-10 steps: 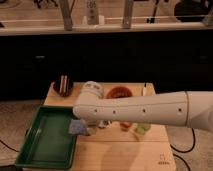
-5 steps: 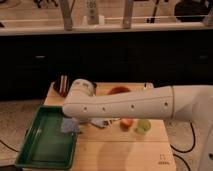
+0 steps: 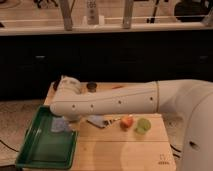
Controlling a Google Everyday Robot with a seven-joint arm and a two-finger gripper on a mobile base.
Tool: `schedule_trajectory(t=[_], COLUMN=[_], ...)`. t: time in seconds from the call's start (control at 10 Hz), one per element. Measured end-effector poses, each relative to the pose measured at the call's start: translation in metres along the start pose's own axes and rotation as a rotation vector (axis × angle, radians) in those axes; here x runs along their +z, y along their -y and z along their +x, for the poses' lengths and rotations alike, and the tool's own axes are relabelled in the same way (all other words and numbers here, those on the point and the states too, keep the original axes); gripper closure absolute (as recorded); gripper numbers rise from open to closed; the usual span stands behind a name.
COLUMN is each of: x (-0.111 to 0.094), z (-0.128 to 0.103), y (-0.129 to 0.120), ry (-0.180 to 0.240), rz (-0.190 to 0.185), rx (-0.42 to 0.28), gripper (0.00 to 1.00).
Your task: Wipe tray with sponge
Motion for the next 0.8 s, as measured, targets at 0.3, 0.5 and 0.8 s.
schedule_trajectory(t=[0.3,0.5,0.8], x=[0.002,0.004,0.008], z=[-0.013,-0.023,-0.032], y=[0.004,0.007,0.011], ry=[0.0,0.007,0.01], rz=[0.005,0.016,0.027], rx=[-0.028,-0.049,-0.065], gripper=[0.99,0.99,0.99])
